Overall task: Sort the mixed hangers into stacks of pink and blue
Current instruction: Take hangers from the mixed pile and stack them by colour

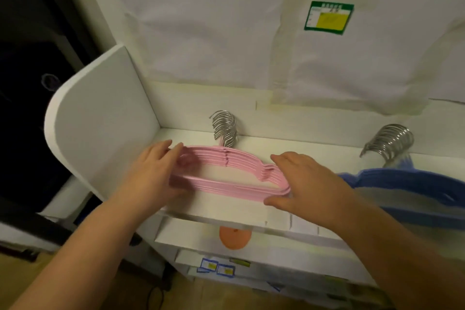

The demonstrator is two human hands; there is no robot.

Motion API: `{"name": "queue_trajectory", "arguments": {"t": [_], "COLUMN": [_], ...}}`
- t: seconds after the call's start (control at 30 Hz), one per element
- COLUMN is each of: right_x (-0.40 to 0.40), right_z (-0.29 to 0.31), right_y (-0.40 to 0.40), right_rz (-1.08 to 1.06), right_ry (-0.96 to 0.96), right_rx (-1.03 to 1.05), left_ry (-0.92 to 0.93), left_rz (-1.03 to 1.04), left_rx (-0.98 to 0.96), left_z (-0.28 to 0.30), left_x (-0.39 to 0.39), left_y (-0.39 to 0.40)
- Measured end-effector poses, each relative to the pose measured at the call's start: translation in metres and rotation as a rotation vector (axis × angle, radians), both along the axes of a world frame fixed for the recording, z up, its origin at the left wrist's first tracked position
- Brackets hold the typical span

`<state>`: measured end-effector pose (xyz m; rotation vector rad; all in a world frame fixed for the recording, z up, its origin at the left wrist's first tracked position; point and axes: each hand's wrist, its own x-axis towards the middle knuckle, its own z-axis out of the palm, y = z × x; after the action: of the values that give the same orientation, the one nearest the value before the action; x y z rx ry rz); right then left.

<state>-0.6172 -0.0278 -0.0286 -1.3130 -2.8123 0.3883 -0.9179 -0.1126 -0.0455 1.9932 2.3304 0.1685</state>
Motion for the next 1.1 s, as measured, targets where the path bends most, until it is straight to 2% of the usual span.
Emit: {"name": "queue_trajectory", "arguments": {"t": [0.2,0.37,0.53,0.7,1.1], "right_x": [-0.02,-0.023,-0.027,-0.029,-0.024], "right_z": [-0.014,-0.012,-0.001,0.003,0.006], "right_y": [0.005,0.001,-0.001,0.0,-0.001], "right_rz": [-0.128,-0.154,-0.162,-0.166,-0.139], "right_ry": [0.029,-0.039,-0.054,-0.061,-0.078], "right_rx": [-0.166,-0.043,-0.033,-0.038,-0.011], "left_ry": [-0.069,0.018,-0.012,-0.044,-0.003], "left_rz": [-0.102,-0.207,-0.26,-0.235,-0.228], "left_rx": [-0.037,-0.035,-0.075,-0.164,-0.18], "left_z": [0.0,0.007,0.007,0.007,0.009], "left_x": [-0.039,-0.048,-0.054,-0.05,-0.051], "left_y": [0.024,0.033,0.041,0.045,0.049]}}
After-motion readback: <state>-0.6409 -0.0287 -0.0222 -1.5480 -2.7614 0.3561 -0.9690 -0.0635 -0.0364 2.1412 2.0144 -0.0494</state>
